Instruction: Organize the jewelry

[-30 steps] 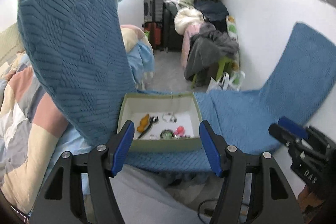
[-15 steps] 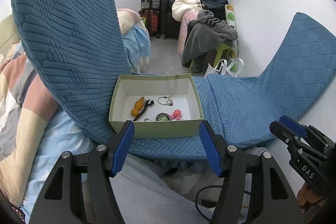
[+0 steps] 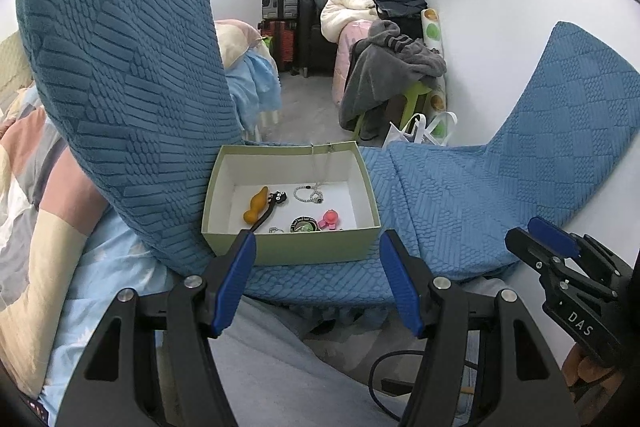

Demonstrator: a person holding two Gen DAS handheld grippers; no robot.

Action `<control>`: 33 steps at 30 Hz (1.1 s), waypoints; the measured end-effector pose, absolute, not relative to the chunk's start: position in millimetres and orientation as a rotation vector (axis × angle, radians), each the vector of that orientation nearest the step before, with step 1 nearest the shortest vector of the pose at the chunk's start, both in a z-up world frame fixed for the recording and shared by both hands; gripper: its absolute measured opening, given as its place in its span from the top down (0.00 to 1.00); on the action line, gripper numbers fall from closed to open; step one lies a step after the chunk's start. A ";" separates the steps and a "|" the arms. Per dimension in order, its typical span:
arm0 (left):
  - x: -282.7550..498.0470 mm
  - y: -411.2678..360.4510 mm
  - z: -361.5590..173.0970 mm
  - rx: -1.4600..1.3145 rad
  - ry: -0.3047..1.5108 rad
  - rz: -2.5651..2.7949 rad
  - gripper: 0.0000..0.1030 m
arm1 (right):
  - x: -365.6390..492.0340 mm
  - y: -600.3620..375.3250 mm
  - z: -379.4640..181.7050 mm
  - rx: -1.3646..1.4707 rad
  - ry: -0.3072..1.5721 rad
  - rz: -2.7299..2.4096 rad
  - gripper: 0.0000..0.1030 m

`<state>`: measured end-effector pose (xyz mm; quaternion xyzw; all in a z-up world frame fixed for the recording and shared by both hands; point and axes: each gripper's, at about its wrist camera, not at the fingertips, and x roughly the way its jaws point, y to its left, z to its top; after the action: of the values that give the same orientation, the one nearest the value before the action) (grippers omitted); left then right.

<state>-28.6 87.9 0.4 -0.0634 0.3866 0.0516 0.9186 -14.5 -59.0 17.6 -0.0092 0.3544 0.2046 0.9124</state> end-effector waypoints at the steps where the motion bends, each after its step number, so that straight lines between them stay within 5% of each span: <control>1: -28.3 88.7 0.1 -0.133 0.798 0.108 0.37 | -14.4 -59.6 18.2 -0.018 0.728 0.422 0.54; 4: -28.7 93.1 0.4 -0.145 0.801 0.118 0.37 | -14.3 -61.6 20.5 -0.014 0.715 0.416 0.32; 6: -28.5 96.4 0.6 -0.160 0.801 0.132 0.20 | -13.7 -63.1 22.4 -0.014 0.701 0.405 0.21; 12: -27.2 104.8 -0.1 -0.189 0.806 0.159 0.14 | -6.1 -65.6 24.7 -0.009 0.692 0.370 0.00; 16: -26.5 104.1 -1.0 -0.171 0.810 0.174 0.01 | -2.5 -65.1 24.5 -0.015 0.699 0.359 0.00; 33: -21.3 110.9 -0.2 -0.186 0.826 0.208 0.01 | 2.2 -64.5 28.9 -0.031 0.695 0.343 0.00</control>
<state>-21.3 110.9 -0.2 -0.0899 0.3999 0.1008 0.9065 2.2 -64.5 28.9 -0.0152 0.3387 0.1671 0.9258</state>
